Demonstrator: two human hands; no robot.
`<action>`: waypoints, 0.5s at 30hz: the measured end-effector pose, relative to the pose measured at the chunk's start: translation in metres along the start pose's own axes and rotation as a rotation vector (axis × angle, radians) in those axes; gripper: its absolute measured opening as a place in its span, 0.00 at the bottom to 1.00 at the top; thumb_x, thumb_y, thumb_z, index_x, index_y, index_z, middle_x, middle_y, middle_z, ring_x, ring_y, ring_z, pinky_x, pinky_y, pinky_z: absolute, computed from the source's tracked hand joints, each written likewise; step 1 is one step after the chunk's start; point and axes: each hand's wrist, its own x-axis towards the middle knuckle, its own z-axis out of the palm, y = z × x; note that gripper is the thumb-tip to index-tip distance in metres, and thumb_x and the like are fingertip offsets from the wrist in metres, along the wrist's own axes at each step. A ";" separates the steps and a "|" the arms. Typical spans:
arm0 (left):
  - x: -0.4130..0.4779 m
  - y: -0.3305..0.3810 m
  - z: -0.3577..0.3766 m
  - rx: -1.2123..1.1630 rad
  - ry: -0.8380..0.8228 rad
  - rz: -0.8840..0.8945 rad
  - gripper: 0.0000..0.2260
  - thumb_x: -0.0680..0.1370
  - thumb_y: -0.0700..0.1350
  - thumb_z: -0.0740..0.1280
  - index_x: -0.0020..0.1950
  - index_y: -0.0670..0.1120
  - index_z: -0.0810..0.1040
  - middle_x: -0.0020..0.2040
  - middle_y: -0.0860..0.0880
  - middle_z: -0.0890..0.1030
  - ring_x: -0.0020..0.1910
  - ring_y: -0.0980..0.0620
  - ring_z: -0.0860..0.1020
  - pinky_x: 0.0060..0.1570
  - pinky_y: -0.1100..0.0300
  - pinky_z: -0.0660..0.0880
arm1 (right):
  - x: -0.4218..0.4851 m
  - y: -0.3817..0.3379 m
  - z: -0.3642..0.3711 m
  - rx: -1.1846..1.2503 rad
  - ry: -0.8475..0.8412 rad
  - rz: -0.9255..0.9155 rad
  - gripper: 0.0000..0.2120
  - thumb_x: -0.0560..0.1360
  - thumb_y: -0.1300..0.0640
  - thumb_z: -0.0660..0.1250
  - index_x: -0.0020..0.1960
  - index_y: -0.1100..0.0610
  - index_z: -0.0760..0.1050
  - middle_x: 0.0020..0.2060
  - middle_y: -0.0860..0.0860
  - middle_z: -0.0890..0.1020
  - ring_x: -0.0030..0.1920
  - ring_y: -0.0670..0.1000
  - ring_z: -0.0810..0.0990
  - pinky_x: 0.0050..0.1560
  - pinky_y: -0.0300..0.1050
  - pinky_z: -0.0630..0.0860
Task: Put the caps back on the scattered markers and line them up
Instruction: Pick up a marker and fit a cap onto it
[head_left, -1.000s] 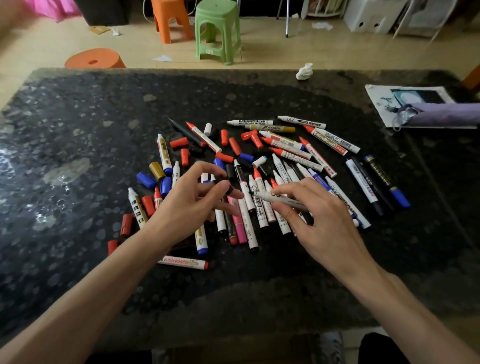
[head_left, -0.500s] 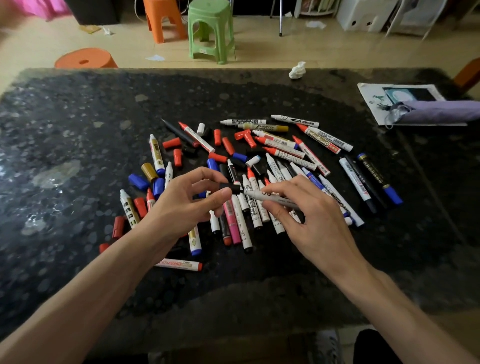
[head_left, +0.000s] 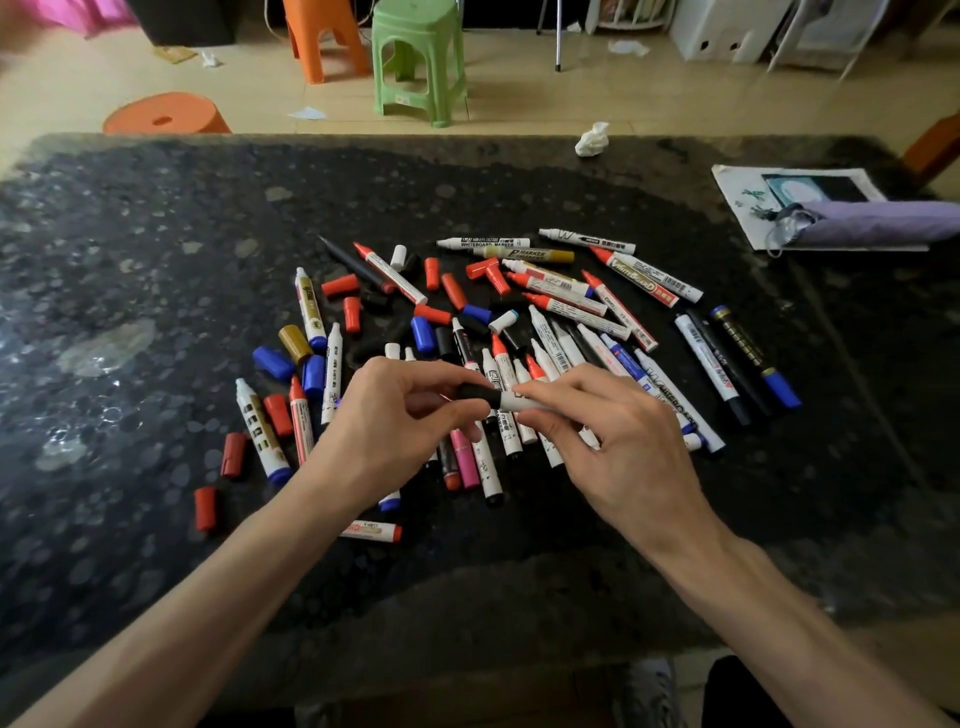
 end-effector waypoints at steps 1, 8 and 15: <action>0.000 0.000 0.001 -0.005 0.006 0.010 0.08 0.78 0.41 0.74 0.55 0.51 0.86 0.38 0.54 0.87 0.36 0.57 0.85 0.40 0.60 0.81 | -0.001 0.000 0.001 0.005 0.011 0.002 0.15 0.81 0.50 0.70 0.65 0.53 0.83 0.48 0.46 0.82 0.48 0.48 0.81 0.46 0.51 0.80; 0.000 0.000 0.007 -0.031 0.002 0.011 0.08 0.78 0.39 0.73 0.54 0.48 0.87 0.37 0.54 0.87 0.36 0.57 0.85 0.36 0.68 0.78 | -0.006 0.002 0.006 0.039 0.018 0.032 0.14 0.81 0.53 0.70 0.65 0.54 0.83 0.47 0.46 0.82 0.46 0.49 0.81 0.43 0.52 0.79; 0.000 0.001 0.011 -0.010 0.007 0.038 0.10 0.79 0.40 0.72 0.52 0.56 0.85 0.37 0.56 0.87 0.36 0.51 0.85 0.43 0.50 0.82 | -0.005 0.002 0.004 0.028 -0.012 0.060 0.13 0.81 0.55 0.71 0.65 0.54 0.83 0.46 0.45 0.82 0.43 0.47 0.80 0.41 0.52 0.79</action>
